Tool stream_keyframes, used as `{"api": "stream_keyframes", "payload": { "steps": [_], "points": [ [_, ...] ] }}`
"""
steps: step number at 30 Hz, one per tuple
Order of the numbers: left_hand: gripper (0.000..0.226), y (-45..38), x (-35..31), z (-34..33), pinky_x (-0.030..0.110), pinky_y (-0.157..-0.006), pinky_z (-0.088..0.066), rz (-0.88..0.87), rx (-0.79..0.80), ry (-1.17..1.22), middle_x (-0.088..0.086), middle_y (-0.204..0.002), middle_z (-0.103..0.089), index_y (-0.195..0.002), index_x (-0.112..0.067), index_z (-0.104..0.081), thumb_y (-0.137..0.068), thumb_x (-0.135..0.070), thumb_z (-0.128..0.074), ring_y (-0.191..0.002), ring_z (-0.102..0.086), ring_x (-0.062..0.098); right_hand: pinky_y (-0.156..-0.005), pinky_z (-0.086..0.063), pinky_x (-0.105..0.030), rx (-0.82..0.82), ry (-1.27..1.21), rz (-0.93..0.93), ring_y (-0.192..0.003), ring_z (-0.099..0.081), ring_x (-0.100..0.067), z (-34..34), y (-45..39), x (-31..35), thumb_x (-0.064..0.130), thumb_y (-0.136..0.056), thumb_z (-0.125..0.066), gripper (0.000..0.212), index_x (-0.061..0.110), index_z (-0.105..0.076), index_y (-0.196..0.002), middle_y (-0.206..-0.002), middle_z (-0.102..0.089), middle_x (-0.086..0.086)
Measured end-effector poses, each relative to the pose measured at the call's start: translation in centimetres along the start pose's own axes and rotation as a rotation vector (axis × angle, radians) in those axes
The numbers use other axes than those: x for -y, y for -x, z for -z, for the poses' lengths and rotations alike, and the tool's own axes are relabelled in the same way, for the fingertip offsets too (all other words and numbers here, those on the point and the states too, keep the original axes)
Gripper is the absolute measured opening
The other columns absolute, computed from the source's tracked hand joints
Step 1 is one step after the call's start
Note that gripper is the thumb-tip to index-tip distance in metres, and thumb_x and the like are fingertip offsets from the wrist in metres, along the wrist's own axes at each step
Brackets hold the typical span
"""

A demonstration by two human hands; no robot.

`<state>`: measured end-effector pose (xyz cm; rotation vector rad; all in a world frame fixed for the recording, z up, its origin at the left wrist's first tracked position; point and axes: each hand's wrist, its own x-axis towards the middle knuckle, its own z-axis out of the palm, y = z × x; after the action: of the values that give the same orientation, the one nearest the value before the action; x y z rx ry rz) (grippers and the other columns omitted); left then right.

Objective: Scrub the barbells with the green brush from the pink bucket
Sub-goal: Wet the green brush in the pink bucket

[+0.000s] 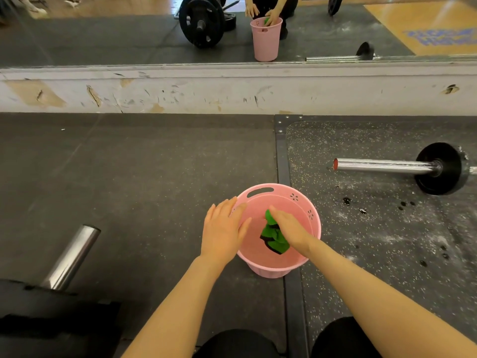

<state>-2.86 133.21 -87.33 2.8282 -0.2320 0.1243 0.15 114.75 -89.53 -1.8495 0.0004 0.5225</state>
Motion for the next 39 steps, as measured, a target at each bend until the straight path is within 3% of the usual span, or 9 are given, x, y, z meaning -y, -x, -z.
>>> {"api": "stream_keyframes", "payload": {
  "steps": [2, 5, 7, 11, 22, 27, 30, 33, 39],
  "points": [
    [0.045, -0.1, 0.0, 0.1, 0.044, -0.116, -0.019, 0.002, 0.004, -0.007, 0.001, -0.144, -0.045, -0.140, -0.024, -0.045, -0.099, -0.041, -0.040, -0.134, -0.038, 0.022, -0.078, -0.044, -0.037, -0.013, 0.002, -0.016, -0.076, -0.052, -0.018, 0.1, -0.1, -0.1, 0.041, -0.100, -0.044, 0.037, 0.013, -0.054, -0.077, -0.079, -0.056, -0.004],
    [0.045, -0.1, 0.0, 0.1, 0.044, -0.117, -0.018, 0.014, 0.009, -0.013, 0.000, -0.144, -0.045, -0.140, -0.025, -0.044, -0.099, -0.042, -0.039, -0.134, -0.037, 0.021, -0.089, -0.046, -0.029, -0.047, 0.075, -0.010, -0.094, -0.059, -0.008, 0.3, -0.4, -0.6, 0.033, -0.088, -0.068, 0.027, 0.020, -0.064, -0.111, -0.104, -0.064, 0.009],
    [0.045, 0.0, 0.0, 0.0, 0.044, -0.117, -0.018, 0.019, 0.016, -0.017, -0.001, -0.144, -0.044, -0.141, -0.026, -0.043, -0.099, -0.043, -0.039, -0.135, -0.037, 0.020, -0.082, -0.051, -0.028, -0.069, 0.048, -0.008, -0.088, -0.065, -0.009, 0.4, -0.5, -0.5, 0.029, -0.082, -0.075, 0.024, 0.016, -0.069, -0.102, -0.096, -0.070, 0.005],
    [0.044, 0.1, -0.3, 0.0, 0.045, -0.117, -0.018, 0.018, 0.014, -0.004, 0.000, -0.144, -0.046, -0.140, -0.024, -0.045, -0.099, -0.042, -0.040, -0.134, -0.038, 0.021, -0.064, -0.052, -0.022, -0.090, 0.010, -0.001, -0.072, -0.068, -0.016, 0.5, -0.4, -0.2, 0.020, -0.082, -0.075, 0.017, 0.004, -0.072, -0.086, -0.081, -0.073, -0.010],
    [0.041, -0.1, -1.2, -1.0, 0.045, -0.117, -0.019, 0.047, 0.034, -0.025, -0.002, -0.144, -0.044, -0.136, -0.024, -0.047, -0.100, -0.042, -0.038, -0.133, -0.038, 0.019, -0.077, -0.050, -0.022, -0.150, 0.086, 0.040, -0.095, -0.059, -0.011, 0.1, -0.7, 0.1, -0.003, -0.077, -0.065, 0.040, 0.015, -0.066, -0.113, -0.103, -0.063, 0.004],
    [0.039, -0.3, -1.7, -1.9, 0.044, -0.115, -0.020, 0.067, 0.024, -0.003, -0.001, -0.141, -0.045, -0.133, -0.024, -0.048, -0.100, -0.041, -0.038, -0.130, -0.041, 0.019, -0.076, -0.049, -0.020, -0.139, 0.115, 0.048, -0.093, -0.062, -0.009, 0.2, -0.5, -0.3, -0.004, -0.079, -0.063, 0.035, 0.015, -0.070, -0.106, -0.100, -0.068, 0.002],
    [0.040, -0.2, -2.0, -2.3, 0.044, -0.115, -0.021, 0.075, 0.022, 0.007, -0.002, -0.140, -0.045, -0.135, -0.024, -0.046, -0.100, -0.040, -0.039, -0.130, -0.040, 0.018, -0.065, -0.052, -0.023, -0.134, 0.136, 0.077, -0.073, -0.064, -0.010, 0.1, -0.4, -0.4, 0.011, -0.077, -0.077, 0.011, 0.012, -0.069, -0.084, -0.079, -0.070, 0.000],
    [0.043, 0.1, -2.1, -3.0, 0.044, -0.115, -0.022, 0.084, 0.032, 0.007, -0.003, -0.141, -0.043, -0.139, -0.026, -0.042, -0.099, -0.041, -0.037, -0.130, -0.039, 0.018, -0.055, -0.046, -0.025, -0.157, 0.225, 0.045, -0.059, -0.056, -0.012, -0.1, -0.6, -0.6, 0.004, -0.072, -0.078, 0.025, 0.013, -0.055, -0.069, -0.064, -0.059, 0.000],
    [0.042, 0.2, -2.1, -3.4, 0.045, -0.115, -0.023, 0.097, 0.010, 0.036, -0.002, -0.140, -0.045, -0.137, -0.025, -0.044, -0.099, -0.040, -0.037, -0.130, -0.039, 0.019, -0.065, -0.047, -0.027, -0.199, 0.275, 0.044, -0.073, -0.059, -0.012, 0.0, -0.9, -0.9, -0.011, -0.078, -0.059, 0.021, 0.010, -0.059, -0.080, -0.076, -0.062, -0.001]
  ]
}}
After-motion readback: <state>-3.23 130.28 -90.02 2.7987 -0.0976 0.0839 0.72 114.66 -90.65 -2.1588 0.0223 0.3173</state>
